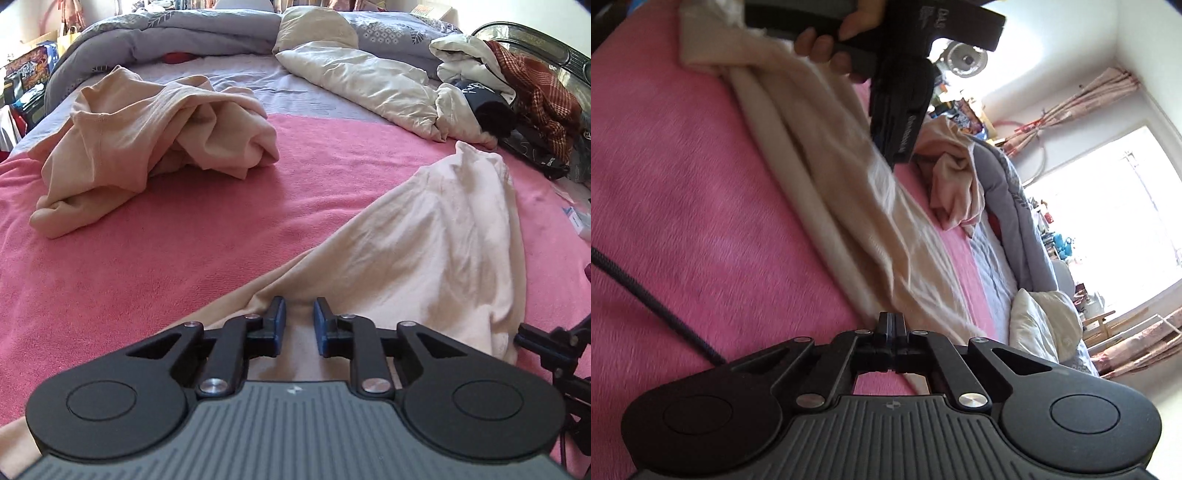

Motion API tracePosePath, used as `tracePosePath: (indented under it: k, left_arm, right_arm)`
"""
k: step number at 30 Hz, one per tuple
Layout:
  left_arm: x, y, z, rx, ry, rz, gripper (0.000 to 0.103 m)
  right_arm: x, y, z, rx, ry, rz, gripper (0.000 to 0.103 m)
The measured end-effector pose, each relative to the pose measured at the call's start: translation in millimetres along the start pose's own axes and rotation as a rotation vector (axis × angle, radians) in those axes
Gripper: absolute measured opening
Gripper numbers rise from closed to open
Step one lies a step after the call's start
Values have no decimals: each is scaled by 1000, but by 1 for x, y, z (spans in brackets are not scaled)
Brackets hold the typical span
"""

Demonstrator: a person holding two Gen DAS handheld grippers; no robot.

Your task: Fold clothes

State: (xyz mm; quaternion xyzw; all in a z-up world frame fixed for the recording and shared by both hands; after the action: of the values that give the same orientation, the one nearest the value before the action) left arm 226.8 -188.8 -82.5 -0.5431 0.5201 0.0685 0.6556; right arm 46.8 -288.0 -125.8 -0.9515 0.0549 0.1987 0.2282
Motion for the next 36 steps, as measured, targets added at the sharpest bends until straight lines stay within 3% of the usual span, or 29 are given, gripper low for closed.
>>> tracePosePath:
  k: [3, 4, 6, 9, 13, 18, 20, 21, 22, 23, 30, 34, 36]
  left_arm:
    - [-4, -1, 3, -11, 15, 9, 27]
    - [-7, 0, 4, -10, 13, 17, 27]
    - [-16, 3, 8, 28, -15, 25, 27]
    - [-28, 15, 19, 65, -63, 42, 27]
    - [-41, 25, 39, 39, -89, 49, 27]
    - [-39, 29, 44, 26, -105, 39, 27]
    - [-36, 29, 40, 48, -126, 28, 27]
    - [-34, 29, 39, 56, -133, 24, 27]
    - [-34, 29, 38, 62, -137, 21, 27]
    - [-33, 29, 38, 68, -137, 20, 27]
    - [-32, 31, 38, 90, -145, 7, 27]
    - [-32, 32, 35, 98, -161, 0, 27]
    - [-32, 32, 33, 106, -171, -2, 27]
  right_arm:
    - [-12, -10, 8, -62, 32, -99, 12]
    - [-17, -17, 12, -88, 34, -144, 24]
    - [-27, -35, 24, -151, 21, -232, 34]
    - [-29, -59, 38, -196, -27, -306, 35]
    - [-17, -83, 49, -206, -83, -320, 39]
    - [0, -99, 59, -221, -112, -312, 39]
    - [12, -105, 56, -170, -103, -281, 36]
    - [19, -109, 53, -127, -106, -251, 28]
    - [22, -111, 50, -87, -118, -225, 10]
    - [20, -111, 49, -65, -129, -213, 7]
    - [-28, -80, 52, -42, -200, -172, 5]
    - [-31, -75, 56, -88, -134, -185, 5]
    - [-19, -89, 57, -123, -66, -198, 10]
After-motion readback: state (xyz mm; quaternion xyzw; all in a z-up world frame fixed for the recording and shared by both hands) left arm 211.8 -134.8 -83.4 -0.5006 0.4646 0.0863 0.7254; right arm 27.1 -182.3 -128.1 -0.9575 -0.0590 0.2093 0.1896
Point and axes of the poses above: each gripper's, at about its wrist camera, not at the fingertips, and x roughly the way its jaws point, z to its left, y to its underside, the point moved 5 cm from there along x, roughly the way its jaws point, and after that the axes turned 2 degrees about y, right-handed, at the moved point
